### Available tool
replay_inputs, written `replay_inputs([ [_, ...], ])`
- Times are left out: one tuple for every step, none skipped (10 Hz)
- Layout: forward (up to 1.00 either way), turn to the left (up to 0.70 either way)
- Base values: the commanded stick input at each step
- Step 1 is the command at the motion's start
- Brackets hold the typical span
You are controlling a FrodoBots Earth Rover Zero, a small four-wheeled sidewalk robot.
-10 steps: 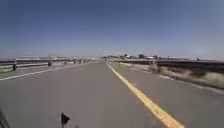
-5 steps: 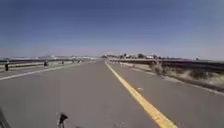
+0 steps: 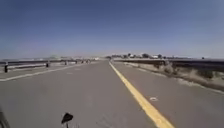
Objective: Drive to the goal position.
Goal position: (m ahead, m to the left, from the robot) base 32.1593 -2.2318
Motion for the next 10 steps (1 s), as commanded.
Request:
replay_inputs([
  [1.00, 0.00],
  [1.00, 0.00],
  [1.00, 0.00],
  [1.00, 0.00],
  [1.00, 0.00],
  [1.00, 0.00],
  [1.00, 0.00],
  [1.00, 0.00],
  [1.00, 0.00],
  [1.00, 0.00],
])
